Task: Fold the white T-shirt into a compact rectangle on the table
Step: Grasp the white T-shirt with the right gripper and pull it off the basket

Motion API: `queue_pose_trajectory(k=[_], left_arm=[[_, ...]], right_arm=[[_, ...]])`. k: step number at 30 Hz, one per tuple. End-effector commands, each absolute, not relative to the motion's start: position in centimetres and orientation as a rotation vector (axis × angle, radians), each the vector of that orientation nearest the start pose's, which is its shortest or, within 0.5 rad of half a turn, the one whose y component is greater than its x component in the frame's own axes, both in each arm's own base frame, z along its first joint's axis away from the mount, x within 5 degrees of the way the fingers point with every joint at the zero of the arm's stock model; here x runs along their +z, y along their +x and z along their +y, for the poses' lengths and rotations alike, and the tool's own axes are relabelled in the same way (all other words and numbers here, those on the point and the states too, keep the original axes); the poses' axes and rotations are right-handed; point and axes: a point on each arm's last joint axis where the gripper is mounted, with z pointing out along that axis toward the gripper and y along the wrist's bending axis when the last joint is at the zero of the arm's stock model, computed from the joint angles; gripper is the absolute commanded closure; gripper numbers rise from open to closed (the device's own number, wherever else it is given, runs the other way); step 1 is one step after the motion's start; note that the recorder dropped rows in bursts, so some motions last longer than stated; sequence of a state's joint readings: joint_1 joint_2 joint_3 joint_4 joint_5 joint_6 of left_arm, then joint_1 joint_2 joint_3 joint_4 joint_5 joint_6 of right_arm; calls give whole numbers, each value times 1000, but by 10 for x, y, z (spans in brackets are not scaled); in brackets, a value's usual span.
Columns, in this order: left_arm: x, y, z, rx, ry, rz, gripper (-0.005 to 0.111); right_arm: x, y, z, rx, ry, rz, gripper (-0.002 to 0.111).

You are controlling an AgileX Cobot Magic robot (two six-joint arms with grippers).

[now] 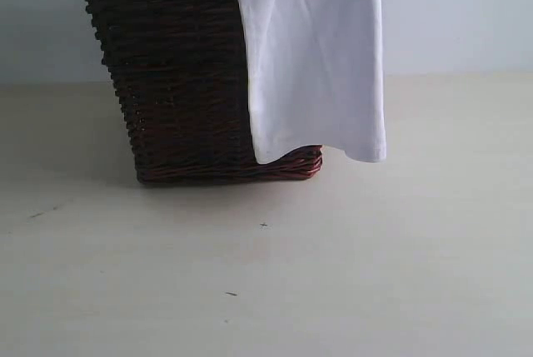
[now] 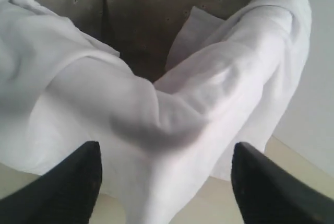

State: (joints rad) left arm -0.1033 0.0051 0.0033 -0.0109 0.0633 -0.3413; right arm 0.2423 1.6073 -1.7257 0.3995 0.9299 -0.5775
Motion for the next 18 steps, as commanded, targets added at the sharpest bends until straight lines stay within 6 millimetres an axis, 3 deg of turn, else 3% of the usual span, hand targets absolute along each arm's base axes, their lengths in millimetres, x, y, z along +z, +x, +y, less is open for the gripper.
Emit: queue_pose_trajectory(k=[1, 4, 10, 18], left_arm=[[207, 56, -6, -359, -191, 1546, 107], [207, 56, -6, -358, -191, 1548, 107], [207, 56, -6, -358, -191, 1548, 107], [208, 56, -6, -357, -188, 1542, 107]], right_arm=[[409, 350, 116, 322, -774, 2144, 40], [396, 358, 120, 359, -776, 2183, 41], [393, 360, 121, 362, -779, 2191, 45], [379, 364, 124, 396, -843, 2238, 89]])
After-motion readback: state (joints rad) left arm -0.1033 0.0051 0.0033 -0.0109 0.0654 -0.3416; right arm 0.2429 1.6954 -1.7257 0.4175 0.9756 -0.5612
